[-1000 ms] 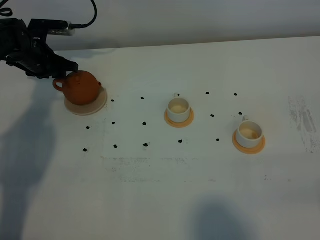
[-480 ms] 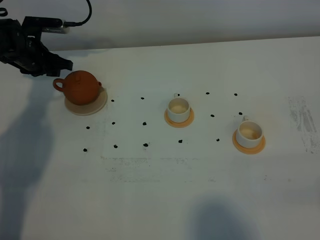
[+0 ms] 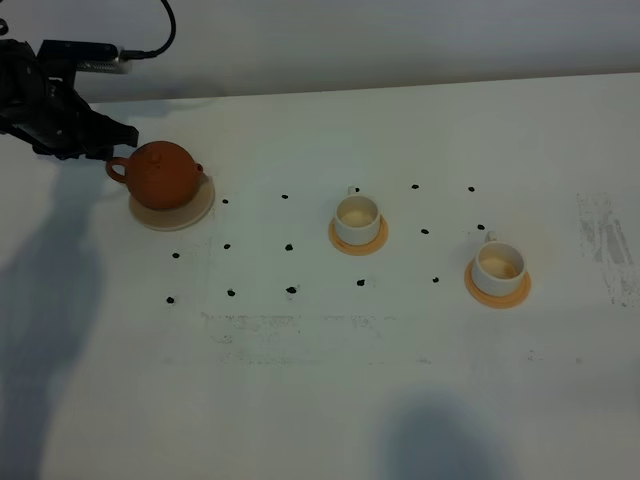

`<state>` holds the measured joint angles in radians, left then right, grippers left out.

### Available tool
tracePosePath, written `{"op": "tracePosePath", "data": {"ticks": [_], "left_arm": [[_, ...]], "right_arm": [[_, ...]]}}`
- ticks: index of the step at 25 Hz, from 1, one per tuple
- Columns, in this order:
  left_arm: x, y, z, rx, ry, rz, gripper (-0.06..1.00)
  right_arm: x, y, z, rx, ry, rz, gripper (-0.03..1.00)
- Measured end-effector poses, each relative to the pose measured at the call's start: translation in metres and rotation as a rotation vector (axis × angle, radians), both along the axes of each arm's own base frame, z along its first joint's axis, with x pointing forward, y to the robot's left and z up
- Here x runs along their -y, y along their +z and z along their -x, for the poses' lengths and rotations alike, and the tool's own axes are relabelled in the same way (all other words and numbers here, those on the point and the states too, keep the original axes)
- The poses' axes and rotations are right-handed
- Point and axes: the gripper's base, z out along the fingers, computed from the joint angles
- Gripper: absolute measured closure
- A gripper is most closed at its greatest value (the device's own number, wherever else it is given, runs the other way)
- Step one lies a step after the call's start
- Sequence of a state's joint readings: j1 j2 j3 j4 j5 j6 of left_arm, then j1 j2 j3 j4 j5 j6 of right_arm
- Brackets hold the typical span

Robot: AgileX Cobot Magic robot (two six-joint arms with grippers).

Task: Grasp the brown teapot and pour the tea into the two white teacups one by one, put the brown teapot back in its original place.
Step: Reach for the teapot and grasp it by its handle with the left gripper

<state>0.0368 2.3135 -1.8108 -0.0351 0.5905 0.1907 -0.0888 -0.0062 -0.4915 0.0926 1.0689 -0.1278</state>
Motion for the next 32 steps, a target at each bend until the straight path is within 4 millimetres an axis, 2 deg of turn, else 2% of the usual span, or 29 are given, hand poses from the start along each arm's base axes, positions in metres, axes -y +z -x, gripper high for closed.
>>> {"op": "tracePosePath", "data": {"ticks": [5, 14, 32], "left_arm": [[-0.004, -0.009, -0.001, -0.009, 0.012, 0.008, 0.52], [-0.002, -0.010, -0.001, -0.015, 0.026, 0.043, 0.52], [0.004, -0.015, 0.010, -0.151, 0.044, 0.118, 0.52]], "right_arm": [[0.000, 0.000, 0.000, 0.000, 0.000, 0.000, 0.45], [0.000, 0.000, 0.000, 0.000, 0.000, 0.000, 0.45], [0.000, 0.000, 0.000, 0.000, 0.000, 0.000, 0.45]]}}
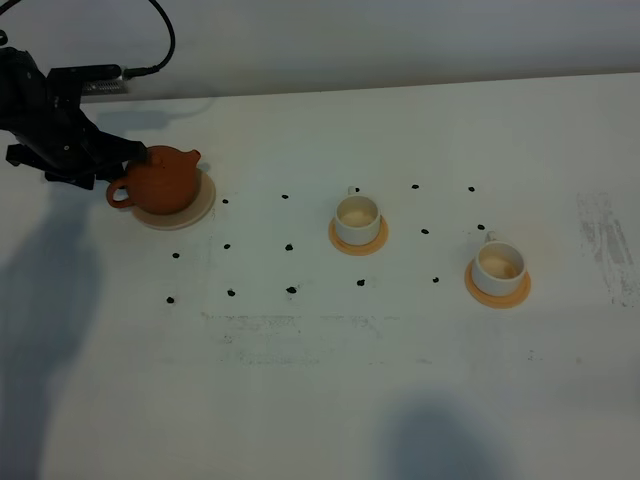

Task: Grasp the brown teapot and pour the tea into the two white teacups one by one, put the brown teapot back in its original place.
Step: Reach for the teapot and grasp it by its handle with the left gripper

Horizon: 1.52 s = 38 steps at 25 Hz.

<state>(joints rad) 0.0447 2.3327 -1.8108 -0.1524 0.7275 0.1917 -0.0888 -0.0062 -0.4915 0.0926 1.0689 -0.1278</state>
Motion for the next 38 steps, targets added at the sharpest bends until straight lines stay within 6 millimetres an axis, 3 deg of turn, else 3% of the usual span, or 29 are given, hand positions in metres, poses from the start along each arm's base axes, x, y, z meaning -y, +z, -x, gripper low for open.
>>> {"op": "tracePosePath", "data": {"ticks": [38], "left_arm": [[0.001, 0.009, 0.021, -0.207, -0.032, 0.016, 0.52]], "right_arm": [[0.000, 0.000, 0.000, 0.000, 0.000, 0.000, 0.45]]}}
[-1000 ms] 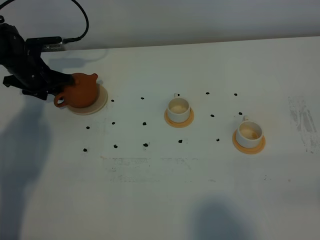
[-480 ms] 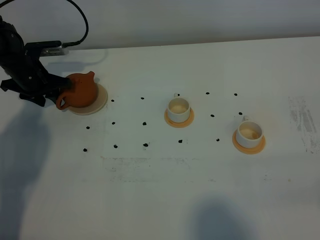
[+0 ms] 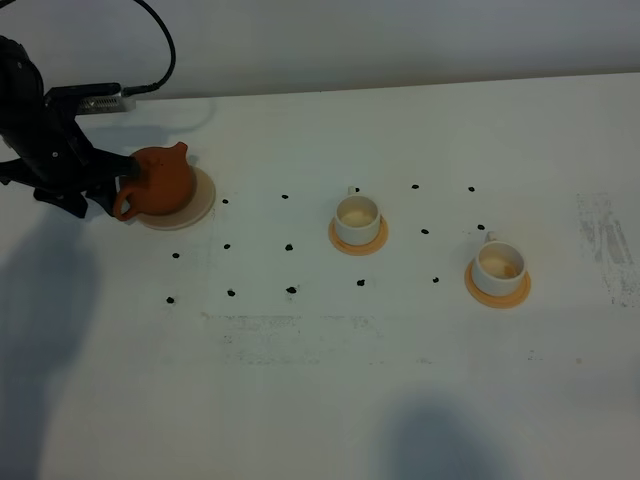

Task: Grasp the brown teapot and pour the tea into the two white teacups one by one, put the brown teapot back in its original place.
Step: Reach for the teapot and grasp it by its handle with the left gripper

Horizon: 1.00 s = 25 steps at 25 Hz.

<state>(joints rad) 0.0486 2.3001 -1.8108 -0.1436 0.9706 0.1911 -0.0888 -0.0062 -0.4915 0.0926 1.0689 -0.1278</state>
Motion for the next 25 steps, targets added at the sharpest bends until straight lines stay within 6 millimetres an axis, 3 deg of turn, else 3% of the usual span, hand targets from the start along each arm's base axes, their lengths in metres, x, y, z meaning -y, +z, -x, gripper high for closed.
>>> {"op": "tracePosePath", "data": {"ticks": [25], "left_arm": [[0.0046, 0.0005, 0.0029, -0.035, 0.026, 0.083, 0.52]], "right_arm": [[0.0000, 0.0000, 0.0000, 0.000, 0.000, 0.000, 0.45]]}}
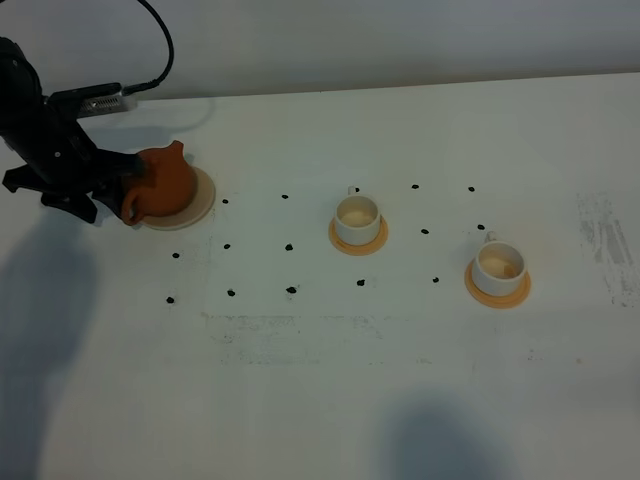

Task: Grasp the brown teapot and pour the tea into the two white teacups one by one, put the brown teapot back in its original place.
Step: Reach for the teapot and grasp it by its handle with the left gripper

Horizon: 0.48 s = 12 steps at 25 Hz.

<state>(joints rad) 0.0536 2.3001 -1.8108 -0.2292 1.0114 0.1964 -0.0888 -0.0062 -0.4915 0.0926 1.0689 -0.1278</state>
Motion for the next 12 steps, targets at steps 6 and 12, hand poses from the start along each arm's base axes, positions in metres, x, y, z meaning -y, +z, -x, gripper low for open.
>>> {"op": "tracePosePath", "data": {"ticks": [6, 12], "left_arm": [[0.0026, 0.0000, 0.0031, -0.034, -0.006, 0.029, 0.52], [0.0045, 0.0002, 0.0049, -0.055, -0.003, 0.051, 0.52]], "right_arm": [[0.0000, 0.0000, 0.0000, 0.000, 0.000, 0.000, 0.45], [0.0000, 0.0000, 0.0000, 0.000, 0.000, 0.000, 0.45]]}}
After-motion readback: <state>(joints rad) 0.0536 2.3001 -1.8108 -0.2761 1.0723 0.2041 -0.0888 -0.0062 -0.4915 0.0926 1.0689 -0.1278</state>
